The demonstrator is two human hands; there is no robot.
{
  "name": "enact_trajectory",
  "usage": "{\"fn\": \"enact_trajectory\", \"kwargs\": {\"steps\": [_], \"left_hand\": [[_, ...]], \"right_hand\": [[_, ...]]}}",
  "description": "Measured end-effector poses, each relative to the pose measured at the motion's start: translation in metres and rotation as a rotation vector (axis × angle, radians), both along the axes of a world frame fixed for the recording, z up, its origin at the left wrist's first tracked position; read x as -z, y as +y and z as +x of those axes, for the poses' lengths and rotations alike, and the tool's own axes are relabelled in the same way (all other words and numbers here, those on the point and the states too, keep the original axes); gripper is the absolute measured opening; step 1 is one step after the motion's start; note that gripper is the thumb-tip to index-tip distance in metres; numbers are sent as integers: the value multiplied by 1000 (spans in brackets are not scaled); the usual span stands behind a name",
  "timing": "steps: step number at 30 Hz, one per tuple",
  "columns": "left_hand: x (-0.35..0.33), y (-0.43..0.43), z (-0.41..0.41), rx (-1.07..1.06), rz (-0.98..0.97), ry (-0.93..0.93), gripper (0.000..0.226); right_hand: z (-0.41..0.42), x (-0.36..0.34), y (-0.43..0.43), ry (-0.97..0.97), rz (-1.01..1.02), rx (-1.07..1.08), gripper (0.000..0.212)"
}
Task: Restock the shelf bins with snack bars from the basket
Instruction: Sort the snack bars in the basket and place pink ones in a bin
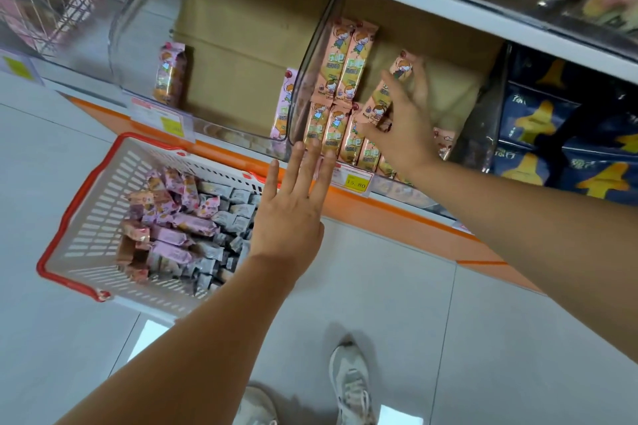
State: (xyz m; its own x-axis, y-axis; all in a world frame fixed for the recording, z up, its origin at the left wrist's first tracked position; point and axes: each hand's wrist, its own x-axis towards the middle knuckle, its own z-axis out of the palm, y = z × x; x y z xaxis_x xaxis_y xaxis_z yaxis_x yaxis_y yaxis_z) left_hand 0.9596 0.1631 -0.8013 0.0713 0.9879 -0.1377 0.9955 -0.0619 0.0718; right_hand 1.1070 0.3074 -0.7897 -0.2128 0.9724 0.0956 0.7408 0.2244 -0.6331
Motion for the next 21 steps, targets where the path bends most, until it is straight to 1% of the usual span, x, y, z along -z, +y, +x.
{"fn": "enact_trajectory", "kwargs": {"steps": [7,10,13,17,19,21], "left_hand": [[2,0,0,-5,-5,-11,92],[4,-1,0,-6,16,-27,92],[7,-1,0,-10,33,-37,92],[7,-1,1,-9,41,-45,90],[7,-2,0,-5,34,-43,89],[5,-1,0,-4,26,-52,87]], "right_hand": [[-11,-11,19,-5,74,84,69],[-16,-12,23,-62,85,100,69],[-17,-4,23,-36,147,75,60],[-14,10,19,-31,148,53,48],[-13,11,11,-53,131,2,52],[-12,10,0,-111,47,-53,62]]}}
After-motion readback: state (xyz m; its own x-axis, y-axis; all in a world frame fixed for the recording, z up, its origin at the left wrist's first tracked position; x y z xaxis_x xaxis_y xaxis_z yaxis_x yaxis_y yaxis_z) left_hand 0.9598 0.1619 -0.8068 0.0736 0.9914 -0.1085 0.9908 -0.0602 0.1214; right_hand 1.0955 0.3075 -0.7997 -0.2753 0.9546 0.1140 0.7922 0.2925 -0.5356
